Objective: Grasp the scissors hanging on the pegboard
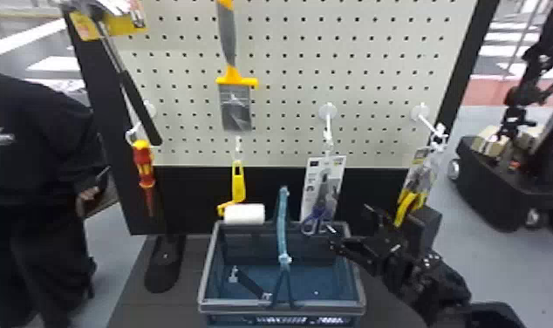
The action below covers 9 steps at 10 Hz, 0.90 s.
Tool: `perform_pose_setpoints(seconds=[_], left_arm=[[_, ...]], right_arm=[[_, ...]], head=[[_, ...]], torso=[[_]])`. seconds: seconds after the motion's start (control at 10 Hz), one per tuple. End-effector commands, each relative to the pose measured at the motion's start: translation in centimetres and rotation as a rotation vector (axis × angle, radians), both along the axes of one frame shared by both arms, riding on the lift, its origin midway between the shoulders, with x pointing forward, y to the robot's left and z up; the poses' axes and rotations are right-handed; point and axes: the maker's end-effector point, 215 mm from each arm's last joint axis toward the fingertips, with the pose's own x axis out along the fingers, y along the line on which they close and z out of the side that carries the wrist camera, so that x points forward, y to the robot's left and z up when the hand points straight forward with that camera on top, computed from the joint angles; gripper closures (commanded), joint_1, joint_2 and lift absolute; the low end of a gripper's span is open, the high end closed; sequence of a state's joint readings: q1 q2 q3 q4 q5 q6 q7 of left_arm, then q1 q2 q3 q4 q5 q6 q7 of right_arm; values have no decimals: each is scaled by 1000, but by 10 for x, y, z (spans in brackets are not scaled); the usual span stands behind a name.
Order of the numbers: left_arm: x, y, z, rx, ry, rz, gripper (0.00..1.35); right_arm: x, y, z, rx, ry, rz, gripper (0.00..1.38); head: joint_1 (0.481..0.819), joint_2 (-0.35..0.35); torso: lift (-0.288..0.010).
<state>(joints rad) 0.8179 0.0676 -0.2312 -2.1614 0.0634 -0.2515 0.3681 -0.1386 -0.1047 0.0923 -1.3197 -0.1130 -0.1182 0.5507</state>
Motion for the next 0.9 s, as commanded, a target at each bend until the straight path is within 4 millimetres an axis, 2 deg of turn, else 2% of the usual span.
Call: perform_pose_setpoints(seconds=[0.0,0.3,0.5,0.8], left_arm=[[4,-5,0,-6,-5,-11,160],[9,-11,-4,-11,-6,-21,162],[9,-15,-9,-17,2,-29,162],[11,-16,-9,-20,-1,-32,162]], right_arm=[[10,9,5,11,1,19,174],[30,27,28,18,-23,57,174],[35,41,30,32,-12,81,180],[39,43,36,-16,-38,91,180]], head=[[549,0],[549,0],[549,0],[549,0]], torso=[[-100],[-100],[-100],[-100]])
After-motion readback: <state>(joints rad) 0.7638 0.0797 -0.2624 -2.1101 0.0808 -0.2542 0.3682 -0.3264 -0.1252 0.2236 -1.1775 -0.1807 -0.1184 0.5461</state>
